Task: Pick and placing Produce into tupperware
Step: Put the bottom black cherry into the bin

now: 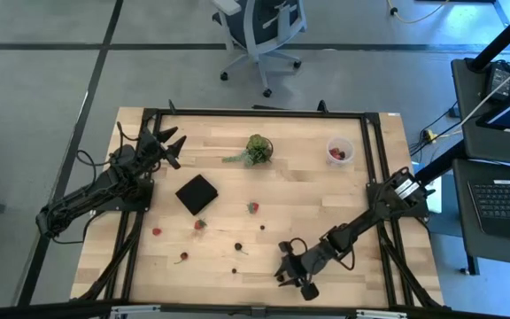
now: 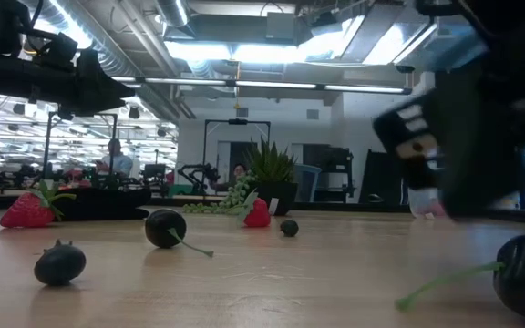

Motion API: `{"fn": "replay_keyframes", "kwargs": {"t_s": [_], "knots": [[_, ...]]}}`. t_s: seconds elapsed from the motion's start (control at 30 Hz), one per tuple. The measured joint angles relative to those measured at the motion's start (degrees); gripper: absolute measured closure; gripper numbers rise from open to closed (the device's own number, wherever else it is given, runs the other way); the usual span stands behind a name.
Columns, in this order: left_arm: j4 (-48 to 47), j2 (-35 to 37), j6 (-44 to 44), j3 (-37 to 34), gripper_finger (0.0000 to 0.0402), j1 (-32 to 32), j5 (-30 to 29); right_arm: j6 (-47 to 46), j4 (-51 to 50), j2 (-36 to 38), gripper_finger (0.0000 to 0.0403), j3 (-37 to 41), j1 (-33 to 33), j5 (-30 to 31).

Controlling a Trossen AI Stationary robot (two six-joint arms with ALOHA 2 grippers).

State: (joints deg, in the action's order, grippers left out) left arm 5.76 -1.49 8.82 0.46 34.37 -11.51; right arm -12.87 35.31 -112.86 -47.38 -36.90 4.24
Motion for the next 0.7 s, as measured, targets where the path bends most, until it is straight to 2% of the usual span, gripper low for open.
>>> {"fn": "replay_keyframes", "kwargs": {"t_s": [0.3, 0.7], "knots": [[-0.2, 0.0, 0.2, 0.0, 0.0166, 0.0, 0.0, 2.8, -0.1, -2.0, 0.0279, 0.0, -0.8, 0.9], [-0.2, 0.0, 0.2, 0.0, 0.0166, 0.0, 0.0, 4.2, -4.6, -1.7, 0.0279, -0.2, -0.8, 2.1]]}}
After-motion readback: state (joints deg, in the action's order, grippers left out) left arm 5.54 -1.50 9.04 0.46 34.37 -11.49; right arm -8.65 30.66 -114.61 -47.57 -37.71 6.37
